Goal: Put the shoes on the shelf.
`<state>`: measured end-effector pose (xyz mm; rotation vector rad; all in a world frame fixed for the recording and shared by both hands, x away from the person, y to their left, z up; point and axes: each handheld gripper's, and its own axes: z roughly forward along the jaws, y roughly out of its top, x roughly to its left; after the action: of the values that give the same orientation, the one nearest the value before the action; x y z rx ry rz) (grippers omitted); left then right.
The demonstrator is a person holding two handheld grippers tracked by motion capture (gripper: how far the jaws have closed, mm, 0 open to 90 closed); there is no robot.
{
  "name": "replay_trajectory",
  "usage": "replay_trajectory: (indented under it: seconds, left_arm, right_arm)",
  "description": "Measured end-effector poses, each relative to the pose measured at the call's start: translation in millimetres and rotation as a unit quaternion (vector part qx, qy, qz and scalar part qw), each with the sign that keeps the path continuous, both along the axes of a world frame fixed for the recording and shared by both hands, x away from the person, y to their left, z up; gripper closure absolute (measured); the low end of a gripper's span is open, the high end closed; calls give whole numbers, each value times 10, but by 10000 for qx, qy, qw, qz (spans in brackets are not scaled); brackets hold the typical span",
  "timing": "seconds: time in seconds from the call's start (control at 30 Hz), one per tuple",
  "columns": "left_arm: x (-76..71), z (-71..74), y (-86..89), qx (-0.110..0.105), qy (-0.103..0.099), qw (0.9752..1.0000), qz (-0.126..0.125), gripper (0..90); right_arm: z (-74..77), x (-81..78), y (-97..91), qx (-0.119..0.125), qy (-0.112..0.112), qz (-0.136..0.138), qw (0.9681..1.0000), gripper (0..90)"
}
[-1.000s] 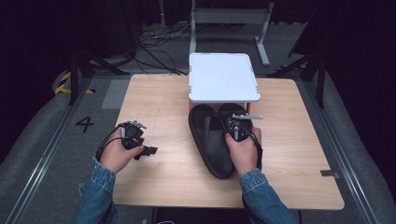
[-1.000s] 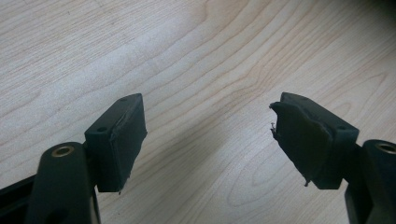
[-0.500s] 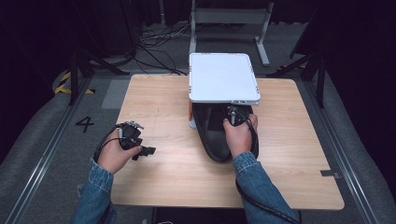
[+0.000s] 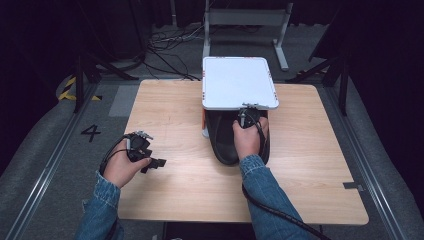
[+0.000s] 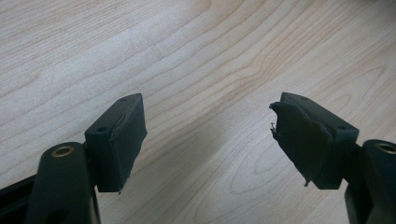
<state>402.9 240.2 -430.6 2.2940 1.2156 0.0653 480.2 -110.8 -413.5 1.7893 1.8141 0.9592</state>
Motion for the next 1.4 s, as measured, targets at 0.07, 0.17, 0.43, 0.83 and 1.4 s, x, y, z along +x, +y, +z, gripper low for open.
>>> replay_trajectory:
  seconds: [0.07,0.17,0.43,0.83,1.4]
  left_arm:
    - [-5,-1,3,-1,18,10000,3,256]
    - [-10,-2,7,-5,24,10000,11,256]
    - [3,6,-58,44,9,10000,-63,255]
    - [85,32,-295,139,-21,9993,-344,255]
    - [70,66,-880,51,-146,9937,-1112,312]
  right_arm:
    - [-32,15,6,-3,-49,-43,10000,742]
    - [-77,36,15,22,-24,-92,10000,723]
    - [-71,-14,-39,41,-253,47,9997,468]
    - [158,-333,-389,-142,-496,413,9978,368]
    - [32,-954,-1030,-424,-143,1263,9910,432]
